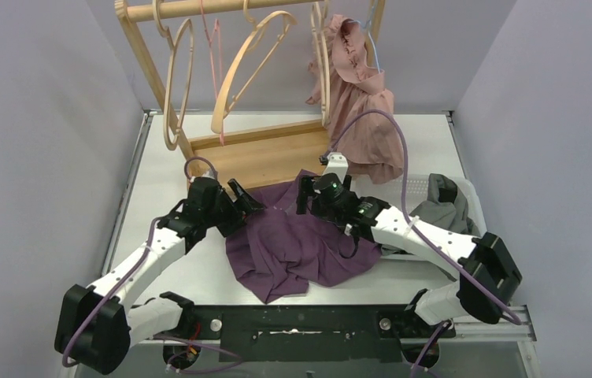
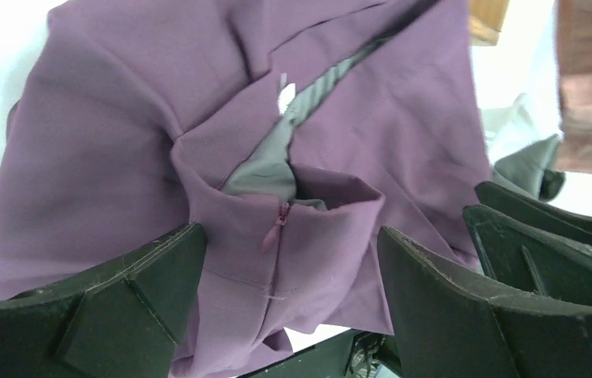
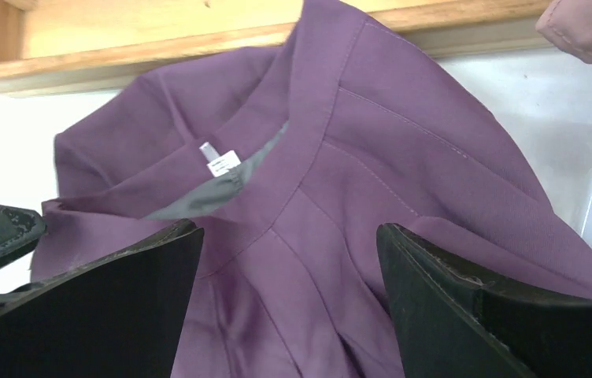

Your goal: Place the skirt on the hanger

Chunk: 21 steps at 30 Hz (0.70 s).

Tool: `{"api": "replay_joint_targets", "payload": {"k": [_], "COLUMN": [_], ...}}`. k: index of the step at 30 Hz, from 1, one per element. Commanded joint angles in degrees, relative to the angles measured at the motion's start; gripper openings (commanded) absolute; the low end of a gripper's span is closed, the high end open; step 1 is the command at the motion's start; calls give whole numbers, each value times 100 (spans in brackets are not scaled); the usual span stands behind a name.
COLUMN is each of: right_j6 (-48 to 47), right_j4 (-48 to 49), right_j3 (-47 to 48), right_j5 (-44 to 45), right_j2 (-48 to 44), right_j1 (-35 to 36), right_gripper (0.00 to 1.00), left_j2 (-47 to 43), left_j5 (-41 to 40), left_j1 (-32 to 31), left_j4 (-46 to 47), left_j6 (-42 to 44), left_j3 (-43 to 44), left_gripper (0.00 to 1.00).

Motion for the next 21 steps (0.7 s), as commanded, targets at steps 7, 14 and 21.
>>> {"api": "replay_joint_targets", "payload": {"k": [7, 14, 21], "right_j6": [41, -687, -1084], "right_j4": [214, 943, 1252], "right_j3": [841, 1042, 1070], "right_j5": [1225, 1879, 1860], "right_j2": [1113, 2013, 2489], "right_j1": [-134, -294, -407], "right_gripper": [89, 89, 85], "left_j2": [830, 825, 891], "left_j5": [-352, 9, 260], "left_j1": [-11, -9, 0], "left_j4": [412, 566, 633], "left_j6": [-103, -213, -238], "left_j3": [79, -505, -733], "left_gripper": [77, 53, 31]}}
